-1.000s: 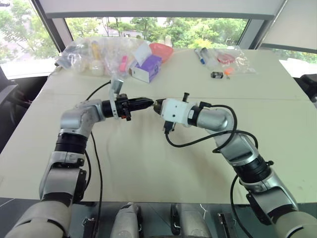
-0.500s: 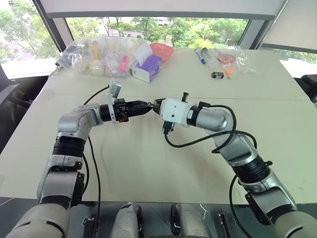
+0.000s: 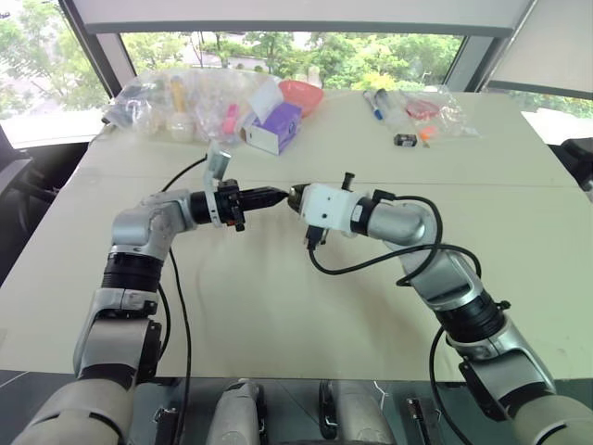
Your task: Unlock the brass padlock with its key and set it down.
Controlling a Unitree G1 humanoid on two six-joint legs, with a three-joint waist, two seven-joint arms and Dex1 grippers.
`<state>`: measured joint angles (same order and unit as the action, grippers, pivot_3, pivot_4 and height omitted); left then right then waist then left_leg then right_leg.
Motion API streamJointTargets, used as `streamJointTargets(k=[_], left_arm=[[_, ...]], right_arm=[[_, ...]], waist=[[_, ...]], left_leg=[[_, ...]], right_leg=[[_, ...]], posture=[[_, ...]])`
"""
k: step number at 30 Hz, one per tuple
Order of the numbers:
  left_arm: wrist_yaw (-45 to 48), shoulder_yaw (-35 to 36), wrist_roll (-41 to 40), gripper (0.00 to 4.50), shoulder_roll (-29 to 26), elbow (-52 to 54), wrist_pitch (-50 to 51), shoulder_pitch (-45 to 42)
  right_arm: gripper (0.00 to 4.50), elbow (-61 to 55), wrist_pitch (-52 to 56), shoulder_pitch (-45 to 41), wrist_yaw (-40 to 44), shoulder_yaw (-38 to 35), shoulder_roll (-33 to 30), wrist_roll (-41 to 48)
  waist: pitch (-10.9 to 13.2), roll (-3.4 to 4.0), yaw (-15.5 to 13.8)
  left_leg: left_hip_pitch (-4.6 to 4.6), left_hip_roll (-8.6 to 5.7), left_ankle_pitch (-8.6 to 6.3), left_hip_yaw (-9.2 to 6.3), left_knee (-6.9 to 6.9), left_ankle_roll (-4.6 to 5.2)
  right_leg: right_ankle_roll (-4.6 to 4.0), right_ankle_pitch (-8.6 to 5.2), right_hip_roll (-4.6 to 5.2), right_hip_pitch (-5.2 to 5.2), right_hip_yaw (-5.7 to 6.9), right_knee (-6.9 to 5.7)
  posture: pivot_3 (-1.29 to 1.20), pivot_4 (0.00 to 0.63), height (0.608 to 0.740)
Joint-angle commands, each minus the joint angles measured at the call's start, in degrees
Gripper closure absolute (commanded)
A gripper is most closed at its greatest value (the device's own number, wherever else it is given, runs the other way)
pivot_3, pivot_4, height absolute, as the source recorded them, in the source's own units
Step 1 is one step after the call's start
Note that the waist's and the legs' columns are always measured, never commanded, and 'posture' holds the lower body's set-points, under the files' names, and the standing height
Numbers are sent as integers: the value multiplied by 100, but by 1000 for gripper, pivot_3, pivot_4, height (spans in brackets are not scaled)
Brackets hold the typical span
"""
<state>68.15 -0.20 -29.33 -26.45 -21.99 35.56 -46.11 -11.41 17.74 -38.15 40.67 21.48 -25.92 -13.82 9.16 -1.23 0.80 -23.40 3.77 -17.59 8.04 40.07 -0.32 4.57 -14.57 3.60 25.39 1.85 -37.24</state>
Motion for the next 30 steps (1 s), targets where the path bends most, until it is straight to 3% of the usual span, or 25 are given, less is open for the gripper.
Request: streamJointTargets(k=[1,5,8,11,14,17,21,30], left_arm=[[-44,-184,482,4486,-164,180,-665,-2],[78,-560,1417,4486,-385,164,-2720,-5],[309,-717,1694,4486,-488,6,-3578,59],[450,-743,1704,4486,-510,-115,-3807,103],[514,-664,1371,4486,-549,-158,-2555,-54],[694,-117,177,3669,-526,-272,-383,-472],[906,74,-327,1602,-649,-305,863,-713],[978,-214,-87,1602,-656,-93,736,-536]], right_arm=[[3805,-347,-84,-18,36,-102,17,45],[3805,-320,-60,-14,71,-101,-2,40],[3805,-304,-59,-18,83,-102,3,44],[3805,-307,-65,-6,97,-115,6,44],[3805,-301,-66,-8,105,-117,19,40],[3805,-297,-78,-13,89,-120,31,26],[3805,-299,-101,-24,55,-121,35,-1],[3805,-314,-112,-71,-36,-144,86,-20]], waist=[[0,0,-7],[0,0,-8],[0,0,-7],[0,0,-7],[0,0,-8],[1,-1,-3],[1,-1,8],[1,-1,-2]], left_leg=[[0,0,0,0,0,0],[0,-1,0,3,0,0],[0,-1,0,3,0,0],[0,-1,0,5,0,0],[0,0,0,4,0,1],[-1,-1,-1,3,2,1],[-2,0,0,-8,-1,2],[-1,-1,0,-11,1,1]], right_leg=[[0,0,0,0,0,0],[0,0,1,0,0,1],[0,0,1,0,0,1],[0,0,0,1,0,1],[0,0,0,1,0,0],[0,0,0,0,0,0],[2,-1,-1,1,1,1],[2,-1,0,0,0,-1]], posture=[[0,150,734],[0,150,734],[0,150,734],[0,150,734],[0,150,734],[0,150,734],[0,150,734],[0,150,734]])
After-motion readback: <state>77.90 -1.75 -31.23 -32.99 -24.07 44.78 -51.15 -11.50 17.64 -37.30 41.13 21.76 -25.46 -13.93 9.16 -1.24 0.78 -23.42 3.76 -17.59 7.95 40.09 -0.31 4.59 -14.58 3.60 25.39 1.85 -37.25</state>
